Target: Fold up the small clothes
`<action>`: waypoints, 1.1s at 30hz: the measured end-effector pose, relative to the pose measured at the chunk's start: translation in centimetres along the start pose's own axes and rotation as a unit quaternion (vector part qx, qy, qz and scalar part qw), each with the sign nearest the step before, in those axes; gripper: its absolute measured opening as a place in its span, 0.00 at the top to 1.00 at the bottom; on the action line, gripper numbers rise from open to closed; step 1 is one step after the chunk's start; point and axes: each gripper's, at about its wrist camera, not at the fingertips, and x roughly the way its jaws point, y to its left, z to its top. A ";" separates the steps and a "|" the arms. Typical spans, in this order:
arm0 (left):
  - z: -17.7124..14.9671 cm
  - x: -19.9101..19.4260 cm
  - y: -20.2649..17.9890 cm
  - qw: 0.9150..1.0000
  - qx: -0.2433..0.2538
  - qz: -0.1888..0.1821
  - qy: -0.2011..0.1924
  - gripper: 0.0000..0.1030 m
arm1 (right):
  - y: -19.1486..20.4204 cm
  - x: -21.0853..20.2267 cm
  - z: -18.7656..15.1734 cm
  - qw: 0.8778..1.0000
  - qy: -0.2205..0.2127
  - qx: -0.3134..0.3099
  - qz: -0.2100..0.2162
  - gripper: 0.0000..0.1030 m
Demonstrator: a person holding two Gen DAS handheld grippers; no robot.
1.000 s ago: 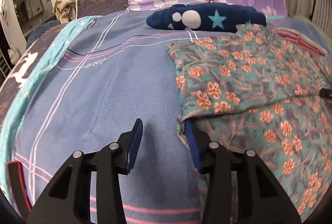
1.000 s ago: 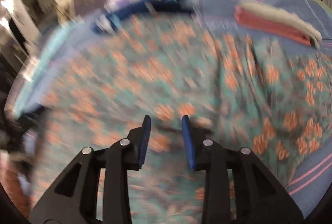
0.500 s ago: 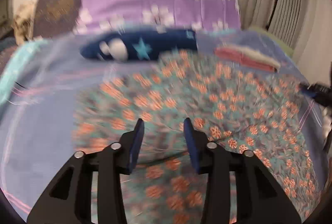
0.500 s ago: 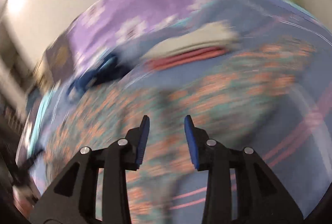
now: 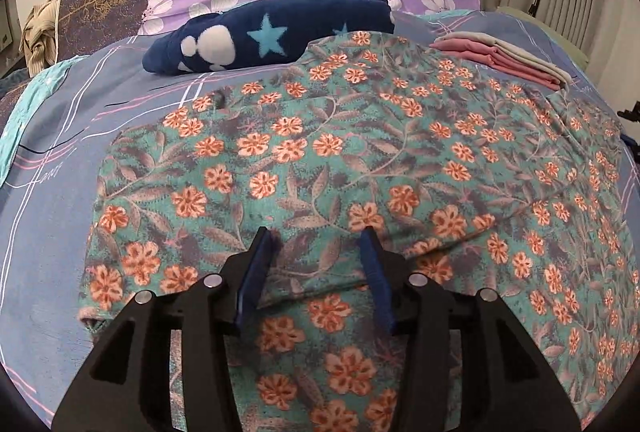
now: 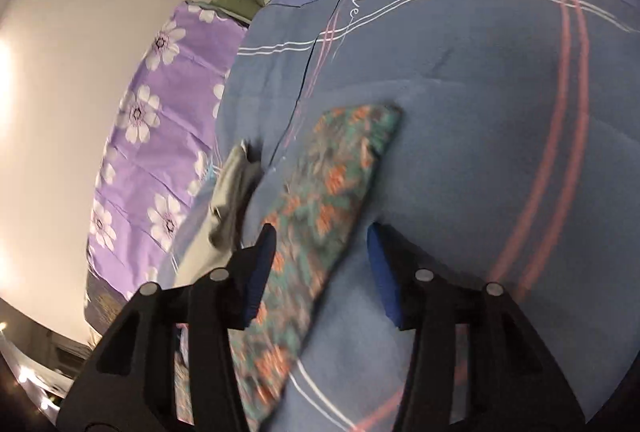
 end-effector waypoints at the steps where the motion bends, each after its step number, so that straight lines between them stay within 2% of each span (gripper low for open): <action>1: -0.1 -0.4 -0.2 1.000 0.001 0.002 0.000 0.53 | 0.3 0.8 0.3 1.000 0.003 0.001 -0.006 0.86; 2: -0.1 -0.4 -0.2 1.000 0.002 0.004 -0.001 0.53 | 0.6 1.4 0.3 1.000 0.012 -0.002 -0.013 0.94; 4: -0.1 -0.4 -0.2 1.000 0.000 0.003 -0.001 0.52 | 1.3 1.0 0.7 1.000 0.007 -0.004 -0.014 0.95; 5: 0.0 -0.4 -0.1 1.000 -0.002 0.000 -0.001 0.52 | 2.2 0.7 0.7 1.000 0.003 -0.010 0.000 0.95; 7: 0.0 -0.3 0.1 1.000 -0.007 -0.005 -0.002 0.52 | 5.9 0.3 -0.5 0.998 0.009 -0.046 0.052 0.96; 9: 0.0 -0.2 0.4 1.000 -0.013 -0.012 -0.003 0.51 | 10.4 -0.2 -3.0 0.991 0.020 -0.096 0.093 0.96; 12: -0.1 -0.4 0.6 1.000 -0.019 -0.020 -0.006 0.51 | 18.2 -0.9 -9.1 0.966 0.053 -0.186 0.170 0.96; 13: -0.1 -0.3 0.6 1.000 -0.020 -0.022 -0.007 0.50 | 21.0 -0.9 -12.2 0.953 0.072 -0.217 0.199 0.96; 16: -0.2 -0.4 0.8 0.999 -0.025 -0.030 -0.009 0.49 | 25.8 -0.5 -20.1 0.919 0.124 -0.277 0.251 0.96; 18: -0.2 -0.5 1.0 0.999 -0.029 -0.037 -0.010 0.48 | 27.3 0.2 -24.9 0.900 0.149 -0.320 0.256 0.96; 20: -0.2 -0.5 1.1 0.998 -0.034 -0.047 -0.012 0.47 | 27.9 1.7 -30.4 0.876 0.187 -0.374 0.240 0.96; 22: -0.3 -0.5 1.3 0.998 -0.039 -0.056 -0.013 0.45 | 26.9 3.2 -33.6 0.863 0.224 -0.398 0.216 0.96; 25: -0.3 -0.5 1.6 0.997 -0.045 -0.069 -0.014 0.43 | 24.8 4.6 -36.3 0.852 0.260 -0.415 0.183 0.93; 29: -0.1 -0.8 1.9 0.994 -0.057 -0.091 -0.020 0.42 | 22.4 4.2 -37.6 0.851 0.261 -0.427 0.160 0.92; 30: -0.1 -1.1 2.3 0.991 -0.073 -0.113 -0.023 0.41 | 22.1 4.1 -37.8 0.850 0.261 -0.428 0.162 0.92; 31: 0.0 -1.4 2.8 0.983 -0.103 -0.153 -0.025 0.41 | 22.1 4.0 -37.9 0.849 0.258 -0.431 0.164 0.91; 32: 0.0 -1.5 3.3 0.972 -0.131 -0.194 -0.025 0.41 | 21.7 3.9 -37.6 0.848 0.256 -0.433 0.165 0.91; 33: 0.3 -1.6 3.4 0.957 -0.159 -0.240 -0.022 0.41 | 21.7 3.9 -37.7 0.847 0.254 -0.437 0.164 0.91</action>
